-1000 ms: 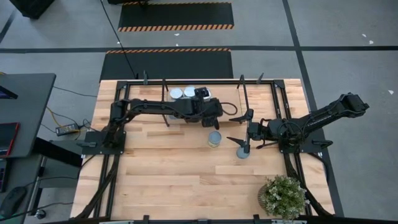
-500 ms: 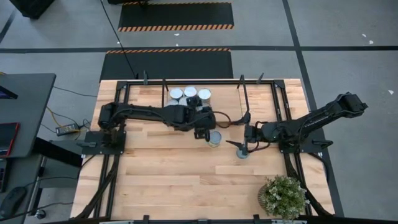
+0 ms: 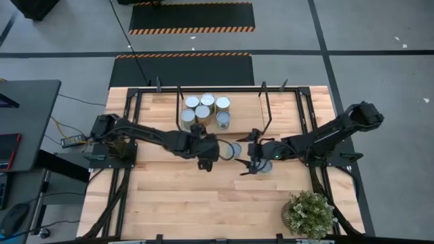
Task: Pick and place cans onto a shelf
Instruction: Put the canned chicken soup on the shelf
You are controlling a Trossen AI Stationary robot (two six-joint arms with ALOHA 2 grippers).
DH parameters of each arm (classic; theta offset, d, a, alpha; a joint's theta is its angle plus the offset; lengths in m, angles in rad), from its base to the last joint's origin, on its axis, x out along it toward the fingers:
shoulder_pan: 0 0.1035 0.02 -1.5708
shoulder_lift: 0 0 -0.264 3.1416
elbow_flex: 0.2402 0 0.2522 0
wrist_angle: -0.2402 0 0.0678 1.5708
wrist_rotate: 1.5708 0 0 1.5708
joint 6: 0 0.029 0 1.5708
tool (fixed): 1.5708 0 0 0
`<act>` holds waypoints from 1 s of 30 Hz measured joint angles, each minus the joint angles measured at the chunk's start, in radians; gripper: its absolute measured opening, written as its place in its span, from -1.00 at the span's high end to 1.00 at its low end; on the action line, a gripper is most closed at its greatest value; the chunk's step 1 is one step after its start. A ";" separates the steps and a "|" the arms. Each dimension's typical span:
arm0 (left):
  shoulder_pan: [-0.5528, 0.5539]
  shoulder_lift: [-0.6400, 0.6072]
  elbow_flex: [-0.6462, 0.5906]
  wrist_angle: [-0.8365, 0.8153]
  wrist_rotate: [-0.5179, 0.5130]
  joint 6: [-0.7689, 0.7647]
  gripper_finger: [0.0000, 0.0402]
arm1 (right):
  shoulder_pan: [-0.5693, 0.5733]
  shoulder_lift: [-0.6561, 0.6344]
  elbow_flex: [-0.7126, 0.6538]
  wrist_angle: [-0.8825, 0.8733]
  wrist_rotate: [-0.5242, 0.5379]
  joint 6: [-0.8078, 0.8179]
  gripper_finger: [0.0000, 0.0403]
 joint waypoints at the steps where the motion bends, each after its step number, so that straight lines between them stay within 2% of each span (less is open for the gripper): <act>1: -0.008 -0.016 -0.022 0.027 -0.002 -0.006 -0.95 | -0.005 0.019 0.016 -0.013 0.000 0.000 -0.86; 7: -0.056 -0.129 -0.153 0.085 -0.025 -0.030 -0.95 | -0.051 0.128 0.142 -0.139 -0.021 0.036 -0.97; 13: -0.071 -0.280 -0.309 0.224 -0.055 -0.021 -0.95 | -0.112 0.205 0.269 -0.384 -0.058 0.083 -0.98; 16: -0.078 -0.357 -0.393 0.261 -0.055 -0.021 -0.95 | -0.131 0.241 0.303 -0.438 -0.072 0.086 -0.98; 19: -0.085 -0.447 -0.482 0.330 -0.049 -0.021 -0.95 | -0.150 0.276 0.330 -0.462 -0.134 0.098 -0.96; 25: -0.085 -0.602 -0.642 0.487 -0.046 -0.028 -0.95 | -0.186 0.289 0.330 -0.531 -0.160 0.146 -0.87; 28: -0.088 -0.666 -0.707 0.483 -0.037 -0.043 -0.95 | -0.201 0.287 0.332 -0.530 -0.187 0.161 -0.73; 30: -0.087 -0.695 -0.725 0.554 -0.022 -0.047 -0.95 | -0.205 0.282 0.333 -0.547 -0.194 0.164 -0.61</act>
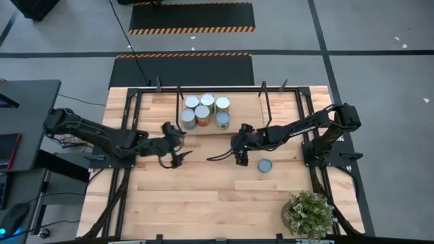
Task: Pick and place cans onto a shelf
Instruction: Put the canned chicken soup on the shelf
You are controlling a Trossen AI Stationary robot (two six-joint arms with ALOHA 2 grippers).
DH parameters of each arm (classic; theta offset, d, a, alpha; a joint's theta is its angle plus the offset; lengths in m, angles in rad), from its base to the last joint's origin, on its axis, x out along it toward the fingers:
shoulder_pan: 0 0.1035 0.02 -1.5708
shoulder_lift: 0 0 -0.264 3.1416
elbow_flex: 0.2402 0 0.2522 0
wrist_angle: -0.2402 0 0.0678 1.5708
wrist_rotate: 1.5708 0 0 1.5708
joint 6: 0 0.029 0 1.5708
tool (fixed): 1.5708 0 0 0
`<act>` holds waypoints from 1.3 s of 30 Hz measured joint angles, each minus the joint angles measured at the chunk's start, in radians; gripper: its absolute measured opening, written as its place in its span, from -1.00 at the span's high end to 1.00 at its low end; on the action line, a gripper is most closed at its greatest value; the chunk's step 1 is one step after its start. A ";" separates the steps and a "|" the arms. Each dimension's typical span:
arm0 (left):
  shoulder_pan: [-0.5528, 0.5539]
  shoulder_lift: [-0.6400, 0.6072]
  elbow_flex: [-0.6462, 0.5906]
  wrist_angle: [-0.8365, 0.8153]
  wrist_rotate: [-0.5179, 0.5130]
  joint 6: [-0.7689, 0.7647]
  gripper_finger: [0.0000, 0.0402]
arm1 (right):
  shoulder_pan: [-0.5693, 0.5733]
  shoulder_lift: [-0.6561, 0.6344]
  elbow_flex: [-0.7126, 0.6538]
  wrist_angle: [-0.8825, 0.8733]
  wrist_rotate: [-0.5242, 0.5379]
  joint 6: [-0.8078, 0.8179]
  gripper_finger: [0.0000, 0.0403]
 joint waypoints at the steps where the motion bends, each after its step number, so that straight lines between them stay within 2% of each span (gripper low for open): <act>1: -0.002 -0.019 -0.017 -0.025 0.004 -0.001 -0.95 | -0.001 0.000 0.001 0.005 -0.006 0.000 -0.55; 4: -0.011 -0.042 -0.043 0.038 0.028 0.001 -0.95 | -0.001 -0.017 0.007 -0.018 -0.009 -0.008 -0.43; 11: -0.033 -0.103 -0.162 0.170 0.046 0.010 -0.95 | -0.025 -0.123 0.032 -0.052 0.028 -0.073 -0.43; 14: -0.038 -0.148 -0.219 0.182 0.059 -0.008 -0.95 | -0.070 -0.148 0.038 -0.045 0.034 -0.109 -0.49; 15: -0.038 -0.149 -0.228 0.233 0.065 -0.015 -0.95 | -0.087 -0.156 0.037 -0.060 0.033 -0.123 -0.50; 24: -0.053 -0.281 -0.377 0.379 0.084 -0.031 -0.95 | -0.232 -0.143 0.035 -0.017 -0.047 -0.216 -0.51; 29: -0.058 -0.395 -0.456 0.385 0.089 -0.041 -0.95 | -0.276 -0.119 0.036 0.017 -0.099 -0.229 -0.52; 33: -0.056 -0.498 -0.525 0.399 0.083 -0.034 -0.95 | -0.298 -0.101 0.037 0.036 -0.101 -0.230 -0.53; 39: -0.056 -0.663 -0.618 0.448 0.062 -0.027 -0.95 | -0.309 -0.092 0.037 0.041 -0.102 -0.237 -0.69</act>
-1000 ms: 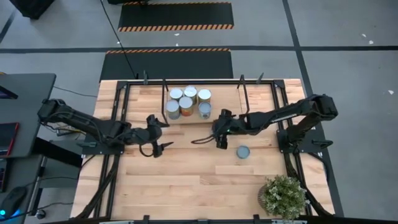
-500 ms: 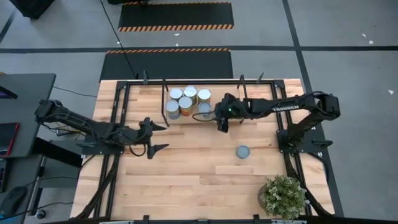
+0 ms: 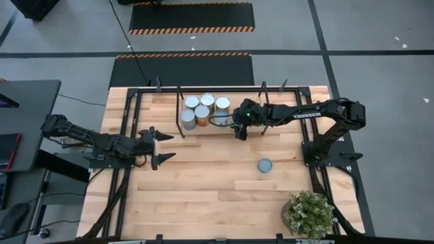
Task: Pick and place cans onto a shelf
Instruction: Put the canned chicken soup on the shelf, then put the canned tuna on the shelf
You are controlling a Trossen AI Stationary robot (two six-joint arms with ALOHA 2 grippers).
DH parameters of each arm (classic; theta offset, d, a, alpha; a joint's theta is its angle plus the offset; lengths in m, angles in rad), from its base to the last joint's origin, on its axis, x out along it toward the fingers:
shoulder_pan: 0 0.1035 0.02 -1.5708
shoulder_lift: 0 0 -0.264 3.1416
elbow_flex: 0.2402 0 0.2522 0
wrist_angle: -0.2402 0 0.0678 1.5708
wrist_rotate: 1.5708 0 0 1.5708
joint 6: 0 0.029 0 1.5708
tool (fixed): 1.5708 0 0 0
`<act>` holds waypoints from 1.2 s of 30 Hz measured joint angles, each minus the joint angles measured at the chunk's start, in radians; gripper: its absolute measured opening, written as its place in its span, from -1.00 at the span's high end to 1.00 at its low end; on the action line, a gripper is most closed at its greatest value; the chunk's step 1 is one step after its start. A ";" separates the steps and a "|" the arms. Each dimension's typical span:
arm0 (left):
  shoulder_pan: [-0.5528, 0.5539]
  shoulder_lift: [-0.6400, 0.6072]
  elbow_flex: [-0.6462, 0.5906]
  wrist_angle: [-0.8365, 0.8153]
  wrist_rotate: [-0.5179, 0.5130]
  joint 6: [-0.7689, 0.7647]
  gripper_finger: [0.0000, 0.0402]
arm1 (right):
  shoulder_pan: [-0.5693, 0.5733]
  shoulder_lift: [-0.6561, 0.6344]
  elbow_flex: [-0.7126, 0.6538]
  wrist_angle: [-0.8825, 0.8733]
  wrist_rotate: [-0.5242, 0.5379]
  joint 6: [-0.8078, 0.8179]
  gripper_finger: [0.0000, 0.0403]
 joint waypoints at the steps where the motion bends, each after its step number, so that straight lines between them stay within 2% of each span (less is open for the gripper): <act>1: 0.000 -0.034 -0.014 -0.002 -0.001 0.006 -0.95 | 0.000 0.000 0.000 0.005 -0.002 0.000 -0.72; 8: 0.000 -0.184 -0.083 -0.002 -0.044 0.064 -0.95 | 0.003 -0.009 0.039 -0.049 -0.002 0.000 -0.96; 13: 0.000 -0.246 -0.083 -0.043 -0.054 0.089 -0.95 | 0.012 -0.015 0.109 -0.166 0.013 -0.003 -0.95; 16: 0.000 -0.261 -0.083 -0.045 -0.060 0.106 -0.95 | 0.045 -0.029 0.128 -0.189 0.038 -0.009 -0.94; 20: 0.000 -0.261 -0.083 -0.049 -0.061 0.106 -0.95 | 0.107 -0.030 0.128 -0.272 0.190 -0.053 -0.93; 25: 0.000 -0.258 -0.084 -0.075 -0.061 0.083 -0.95 | 0.146 -0.030 0.127 -0.328 0.205 -0.040 -0.93; 32: 0.000 -0.259 -0.084 -0.075 -0.061 0.080 -0.95 | 0.128 -0.024 0.127 -0.359 0.337 -0.063 -0.93; 36: 0.000 -0.259 -0.085 -0.069 -0.063 0.081 -0.95 | 0.104 -0.024 0.127 -0.317 0.305 -0.071 -0.93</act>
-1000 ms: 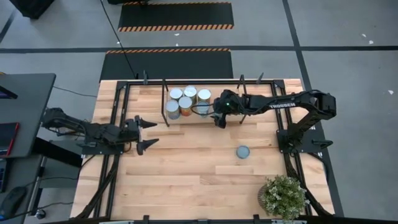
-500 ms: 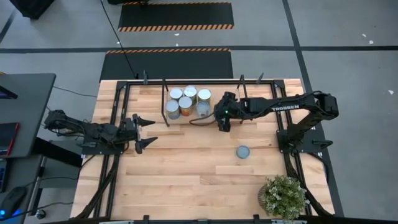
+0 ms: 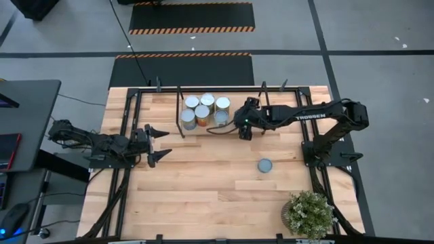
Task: Pick and place cans onto a shelf
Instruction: Put the canned tuna on the shelf
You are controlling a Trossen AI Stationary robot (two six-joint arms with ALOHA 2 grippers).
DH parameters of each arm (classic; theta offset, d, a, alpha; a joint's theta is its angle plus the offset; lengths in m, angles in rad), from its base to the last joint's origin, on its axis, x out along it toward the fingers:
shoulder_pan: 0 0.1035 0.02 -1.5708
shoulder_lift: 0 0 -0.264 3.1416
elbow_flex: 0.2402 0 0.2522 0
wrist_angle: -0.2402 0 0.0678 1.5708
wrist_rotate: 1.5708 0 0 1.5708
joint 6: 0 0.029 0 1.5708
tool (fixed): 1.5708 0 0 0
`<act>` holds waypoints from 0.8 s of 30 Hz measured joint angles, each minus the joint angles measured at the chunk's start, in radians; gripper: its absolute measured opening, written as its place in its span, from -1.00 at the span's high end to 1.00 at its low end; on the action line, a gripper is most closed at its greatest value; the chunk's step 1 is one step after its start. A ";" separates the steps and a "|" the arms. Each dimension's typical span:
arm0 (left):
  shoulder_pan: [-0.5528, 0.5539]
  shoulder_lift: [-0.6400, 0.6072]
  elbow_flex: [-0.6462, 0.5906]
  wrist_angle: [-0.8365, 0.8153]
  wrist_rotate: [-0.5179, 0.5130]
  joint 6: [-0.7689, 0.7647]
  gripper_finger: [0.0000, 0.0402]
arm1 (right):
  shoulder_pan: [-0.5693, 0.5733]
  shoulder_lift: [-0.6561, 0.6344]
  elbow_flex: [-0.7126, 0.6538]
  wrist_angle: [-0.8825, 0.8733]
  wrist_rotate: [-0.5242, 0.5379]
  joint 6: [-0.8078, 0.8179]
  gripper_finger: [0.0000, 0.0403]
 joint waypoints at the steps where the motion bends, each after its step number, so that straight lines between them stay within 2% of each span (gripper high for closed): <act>1: 0.000 0.000 0.000 0.007 -0.007 0.004 -0.95 | -0.005 0.000 0.000 0.009 -0.025 0.001 -0.93; 4: 0.000 0.000 0.000 0.011 -0.026 -0.001 -0.95 | -0.001 -0.004 0.000 -0.018 -0.080 0.022 -0.93; 11: 0.000 0.000 0.000 0.013 -0.024 -0.005 -0.95 | 0.111 -0.038 0.020 -0.146 -0.081 0.142 -0.93; 15: 0.000 0.000 0.000 0.013 -0.024 0.002 -0.95 | 0.153 -0.026 0.003 -0.136 -0.264 0.214 -0.93; 17: 0.000 0.000 0.000 0.013 -0.024 -0.001 -0.95 | 0.176 -0.012 -0.024 -0.138 -0.323 0.257 -0.93; 24: 0.000 0.000 -0.001 0.013 -0.024 -0.001 -0.95 | 0.291 -0.008 -0.097 -0.249 -0.362 0.436 -0.93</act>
